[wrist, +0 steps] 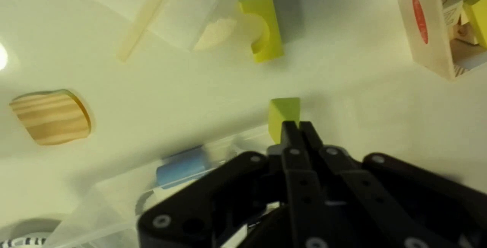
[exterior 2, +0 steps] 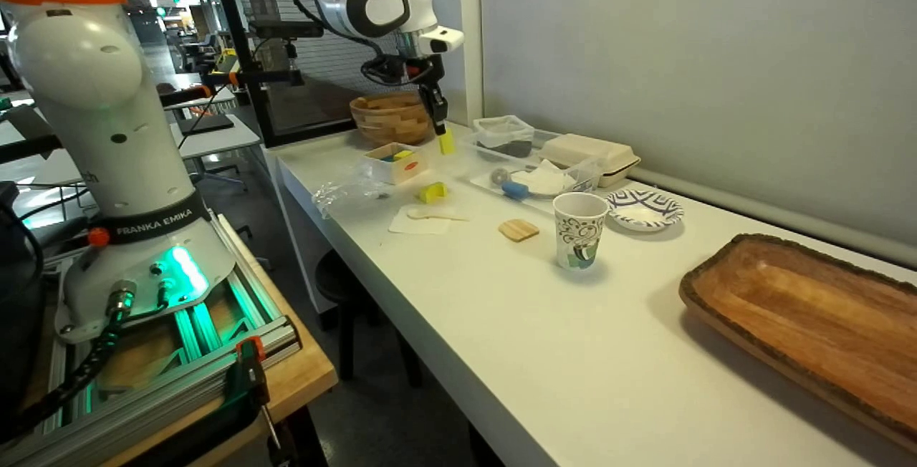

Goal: Remove two yellows block from the box

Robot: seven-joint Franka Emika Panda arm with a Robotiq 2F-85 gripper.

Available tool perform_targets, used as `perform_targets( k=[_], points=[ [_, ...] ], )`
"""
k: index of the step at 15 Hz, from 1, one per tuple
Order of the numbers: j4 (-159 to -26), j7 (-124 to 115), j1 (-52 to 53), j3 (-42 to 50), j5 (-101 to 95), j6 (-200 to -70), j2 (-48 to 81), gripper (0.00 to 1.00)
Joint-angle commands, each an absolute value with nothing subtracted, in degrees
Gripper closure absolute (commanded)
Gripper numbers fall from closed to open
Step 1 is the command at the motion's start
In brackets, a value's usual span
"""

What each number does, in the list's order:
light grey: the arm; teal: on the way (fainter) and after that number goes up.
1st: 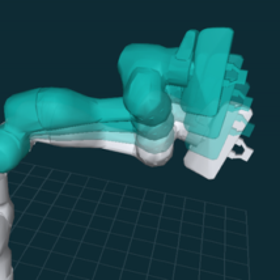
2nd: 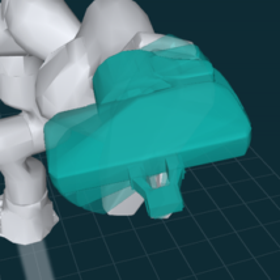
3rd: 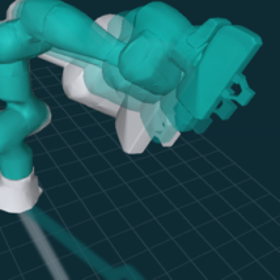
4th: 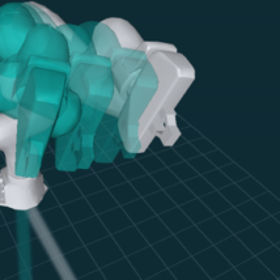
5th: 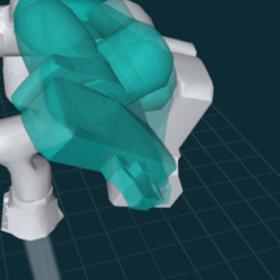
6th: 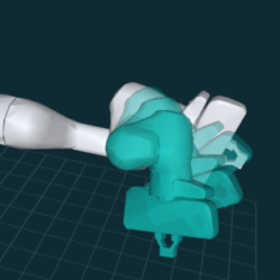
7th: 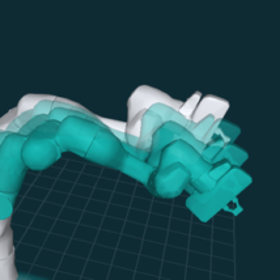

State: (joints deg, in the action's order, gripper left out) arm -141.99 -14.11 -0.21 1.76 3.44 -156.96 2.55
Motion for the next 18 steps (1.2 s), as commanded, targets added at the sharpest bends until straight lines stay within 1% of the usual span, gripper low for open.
perform_targets(
  k=[1,5,10,18],
  points=[
    [-145.96,-9.75,-2.04,2.13,11.34,-162.93,2.68,0.99],
    [-146.65,2.77,-4.03,0.30,26.80,-167.95,5.76,0.99],
    [-144.42,18.51,-6.99,-2.74,45.38,-167.30,9.03,0.99],
    [-141.41,32.40,-10.19,-4.61,57.78,-167.63,14.88,0.99]
  ],
)
